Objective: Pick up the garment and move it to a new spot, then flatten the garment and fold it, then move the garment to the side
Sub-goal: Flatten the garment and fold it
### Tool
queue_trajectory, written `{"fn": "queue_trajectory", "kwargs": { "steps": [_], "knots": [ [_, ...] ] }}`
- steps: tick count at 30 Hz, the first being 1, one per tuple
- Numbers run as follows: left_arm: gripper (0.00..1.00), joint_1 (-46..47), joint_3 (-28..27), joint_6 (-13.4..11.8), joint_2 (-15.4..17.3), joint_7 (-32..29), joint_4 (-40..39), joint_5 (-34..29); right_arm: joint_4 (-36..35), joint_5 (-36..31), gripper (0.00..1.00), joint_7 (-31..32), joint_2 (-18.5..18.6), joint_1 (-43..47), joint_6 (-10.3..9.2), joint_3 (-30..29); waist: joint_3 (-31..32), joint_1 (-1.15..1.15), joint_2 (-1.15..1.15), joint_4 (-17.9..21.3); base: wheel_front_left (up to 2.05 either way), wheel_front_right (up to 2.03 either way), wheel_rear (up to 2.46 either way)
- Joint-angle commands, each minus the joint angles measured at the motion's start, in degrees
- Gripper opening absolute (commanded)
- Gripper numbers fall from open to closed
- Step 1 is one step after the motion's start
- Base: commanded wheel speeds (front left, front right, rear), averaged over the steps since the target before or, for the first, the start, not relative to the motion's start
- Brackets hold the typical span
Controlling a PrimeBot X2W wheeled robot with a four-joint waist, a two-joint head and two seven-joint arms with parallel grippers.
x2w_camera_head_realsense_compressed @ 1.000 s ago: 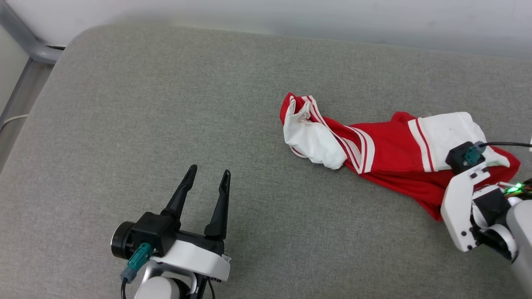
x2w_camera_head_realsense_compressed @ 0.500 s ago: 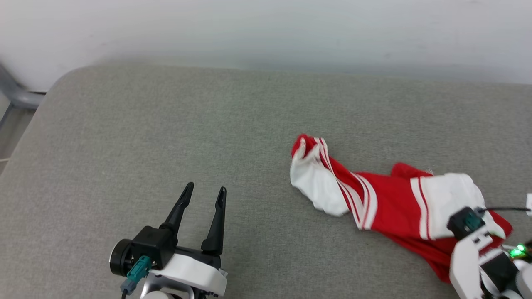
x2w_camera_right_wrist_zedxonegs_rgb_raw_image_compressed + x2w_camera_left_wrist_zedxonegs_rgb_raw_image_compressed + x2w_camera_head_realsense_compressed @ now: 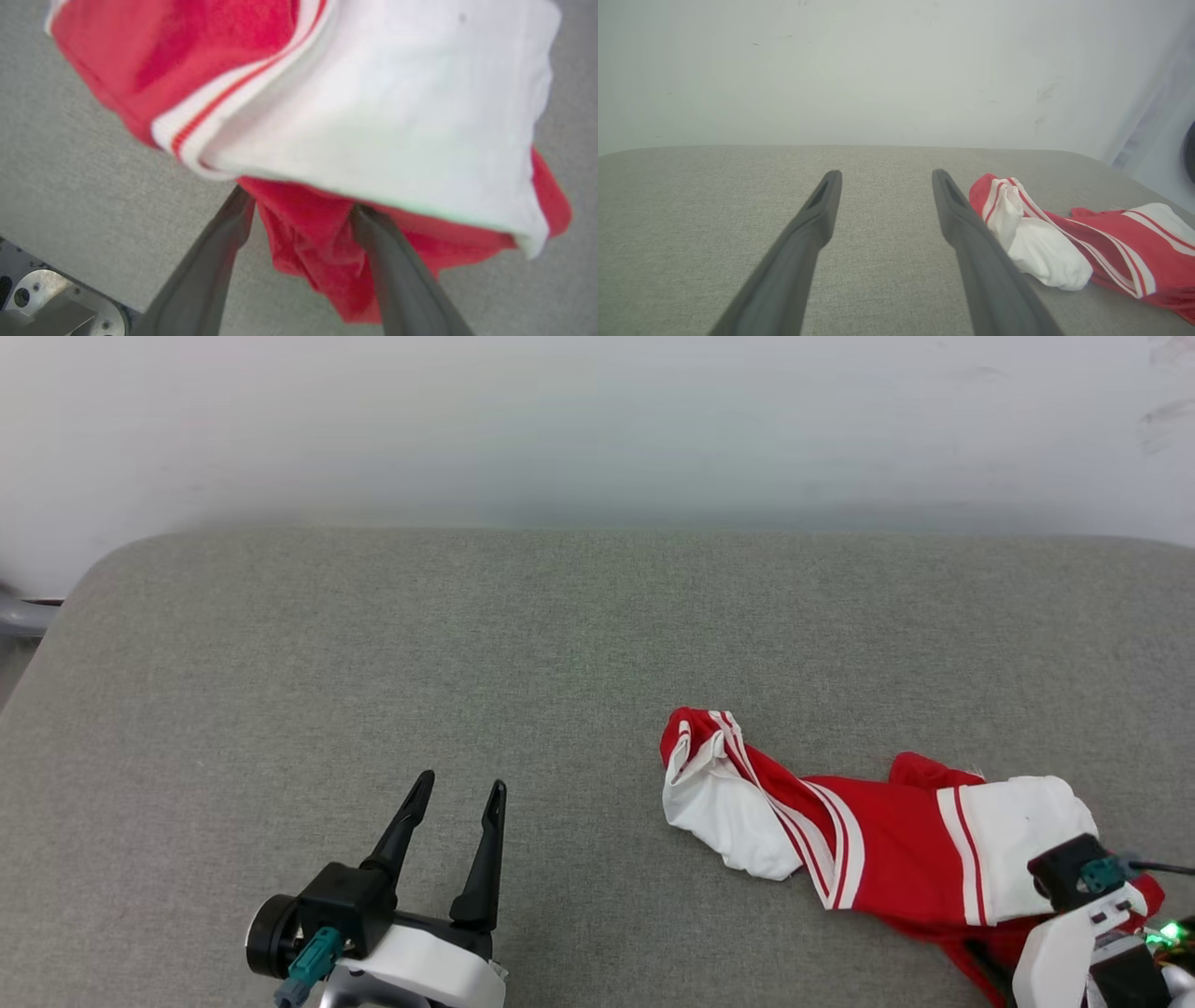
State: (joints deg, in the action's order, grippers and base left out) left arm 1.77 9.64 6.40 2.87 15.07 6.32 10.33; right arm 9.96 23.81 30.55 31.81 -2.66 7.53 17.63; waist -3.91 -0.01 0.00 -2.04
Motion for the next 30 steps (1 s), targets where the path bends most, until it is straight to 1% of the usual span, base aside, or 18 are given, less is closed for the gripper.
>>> {"fn": "queue_trajectory", "kwargs": {
  "steps": [1, 5, 8, 11, 16, 20, 23, 26, 28, 30],
  "knots": [
    [1.00, -0.4, 0.0, 0.1, 0.0, 0.2, 0.1, -0.3, -1.2, 0.3, 1.00, -1.7, -0.4, -0.9, -0.07, -0.5, 0.3, 0.01, 0.00, 0.3, 0.00, 0.00, 0.00],
    [1.00, -0.6, 0.0, 0.2, 0.0, 0.2, 0.0, -0.4, -5.3, 1.2, 1.00, -6.8, -1.5, -1.8, -0.07, -2.5, 1.0, 0.01, 0.00, 0.8, 0.00, 0.00, 0.00],
    [1.00, -0.6, 0.1, 0.2, 0.0, 0.2, -0.3, -0.1, -8.6, 0.9, 1.00, -10.7, -2.8, -2.0, -0.07, -5.2, 1.2, 0.01, 0.00, 1.1, 0.00, 0.00, 0.00],
    [1.00, -0.2, 0.4, 0.3, 0.0, 0.2, -0.7, 0.1, -11.1, -0.1, 1.00, -14.0, -4.6, -1.2, -0.07, -7.7, 1.2, 0.01, 0.00, 1.3, 0.00, 0.00, 0.00],
    [1.00, 0.6, 0.3, 0.3, 0.0, 0.2, -1.4, 0.4, -14.6, -2.2, 1.00, -19.2, -9.1, -0.4, -0.08, -11.7, 1.1, 0.01, 0.00, 1.6, 0.00, 0.00, 0.00],
    [1.00, 0.9, 0.8, 0.4, 0.0, 0.2, -1.6, 1.0, -15.3, -3.8, 1.00, -20.8, -11.6, 0.4, -0.07, -13.4, 1.0, 0.01, 0.00, 2.0, 0.00, 0.00, 0.00],
    [1.00, 1.8, 1.9, 0.6, 0.0, 0.2, -0.7, 1.9, -15.7, -4.7, 1.00, -21.0, -12.5, 0.5, -0.07, -14.1, 0.5, 0.01, 0.00, 2.4, 0.00, 0.00, 0.00],
    [1.00, 4.7, 4.5, 0.9, 0.0, 0.2, 1.0, 1.9, -16.4, -5.9, 1.00, -20.7, -13.0, 0.5, -0.07, -15.0, -0.4, 0.01, 0.00, 2.8, 0.00, 0.00, 0.00],
    [1.00, 7.4, 6.7, 1.0, 0.1, -2.6, 2.4, 3.6, -17.0, -6.4, 1.00, -20.5, -13.3, 0.8, -0.07, -15.6, -1.0, 0.01, 0.00, 3.0, 0.00, 0.00, 0.00],
    [1.00, 11.1, 9.6, 1.0, 1.1, -9.2, 2.9, 4.9, -17.8, -7.1, 1.00, -20.1, -13.6, 1.1, -0.07, -16.3, -1.6, 0.01, 0.00, 3.1, 0.00, 0.00, 0.00]
  ]
}}
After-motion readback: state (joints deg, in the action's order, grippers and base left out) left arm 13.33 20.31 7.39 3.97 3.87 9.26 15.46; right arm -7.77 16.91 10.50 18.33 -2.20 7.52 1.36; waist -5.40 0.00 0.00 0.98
